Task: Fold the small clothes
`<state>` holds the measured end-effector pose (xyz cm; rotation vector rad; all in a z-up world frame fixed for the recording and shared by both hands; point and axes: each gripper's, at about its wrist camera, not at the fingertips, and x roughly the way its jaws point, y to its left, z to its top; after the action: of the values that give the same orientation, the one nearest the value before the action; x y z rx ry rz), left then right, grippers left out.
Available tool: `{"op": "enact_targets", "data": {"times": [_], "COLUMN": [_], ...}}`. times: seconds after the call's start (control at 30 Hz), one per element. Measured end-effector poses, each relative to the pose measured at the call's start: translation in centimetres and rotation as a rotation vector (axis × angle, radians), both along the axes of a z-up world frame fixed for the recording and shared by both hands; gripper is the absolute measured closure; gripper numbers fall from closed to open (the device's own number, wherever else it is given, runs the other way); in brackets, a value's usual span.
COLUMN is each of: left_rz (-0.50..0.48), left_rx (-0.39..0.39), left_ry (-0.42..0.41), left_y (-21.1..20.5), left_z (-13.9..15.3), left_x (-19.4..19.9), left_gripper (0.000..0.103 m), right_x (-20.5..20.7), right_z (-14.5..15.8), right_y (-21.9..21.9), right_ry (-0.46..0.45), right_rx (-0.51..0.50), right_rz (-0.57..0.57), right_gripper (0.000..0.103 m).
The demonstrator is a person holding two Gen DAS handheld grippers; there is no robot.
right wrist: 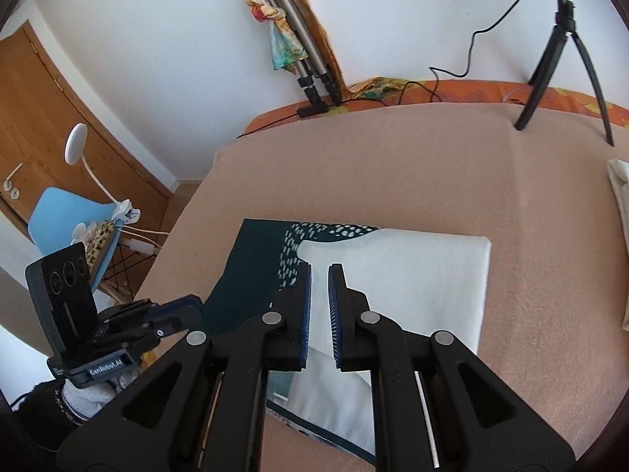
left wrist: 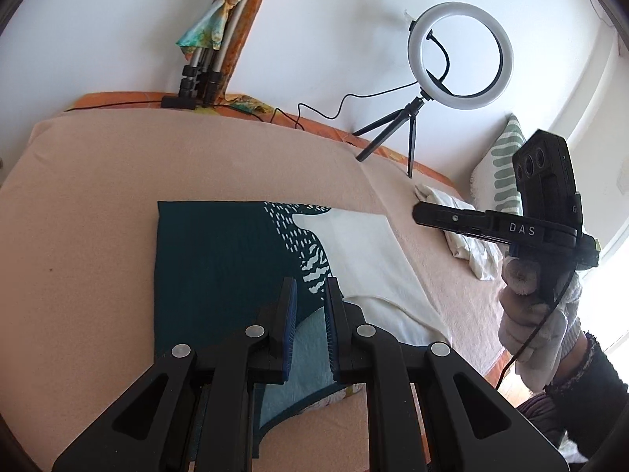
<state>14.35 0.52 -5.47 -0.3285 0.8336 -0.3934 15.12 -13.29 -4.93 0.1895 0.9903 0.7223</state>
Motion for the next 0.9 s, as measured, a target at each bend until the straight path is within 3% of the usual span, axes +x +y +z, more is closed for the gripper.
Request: {"op": "enact_targets", "data": {"times": [0.2,0.43,0.57,0.7,0.77,0.83,0.87,0.9], "left_rz": [-0.004,0.013,0.005,0.016,0.033,0.064,0.089,0.119], "left_rx": [0.014,0.002,0.024,0.025,0.027,-0.019,-0.037,-0.055], "left_ry": [0.107,0.197,0.186,0.172,0.154,0.135,0.127,0.121], "left_y": [-0.6,0.9,0.7,0.9,1.6,3.0,3.8,4.7], "left_z": [-3.7,-6.5,-6.3,-5.3,-4.3,-3.3,-2.9,-2.6], "left_x": [1.4,1.4,0.7,-0.3,-1.2,-2.3,-2.9,-3.3], "left_gripper": [0.091,0.091,0.091,0.091,0.083,0.070,0.058,0.052], "right_x": [3.7,5.0,4.9,4.8,4.4,4.0,3.8,3.6], "right_z": [-4.3,-8.7,-8.8,-7.0,-5.9,-5.3,-5.1,-5.0], "right_y": [5.9,6.5,6.6,4.4,2.0,-0.9,-2.5,-4.1], "right_ry": [0.038,0.090,0.084,0.072,0.071,0.072,0.073,0.076], "right_rx": [-0.083,-0.132,-0.124,-0.097,-0.060,-0.028,0.004,0.031], "right_rz": [0.017,0.007,0.000,-0.036,-0.067,-0.111,-0.132,-0.146], "right_gripper": [0.093,0.093,0.096,0.094,0.092,0.070,0.052,0.043]}}
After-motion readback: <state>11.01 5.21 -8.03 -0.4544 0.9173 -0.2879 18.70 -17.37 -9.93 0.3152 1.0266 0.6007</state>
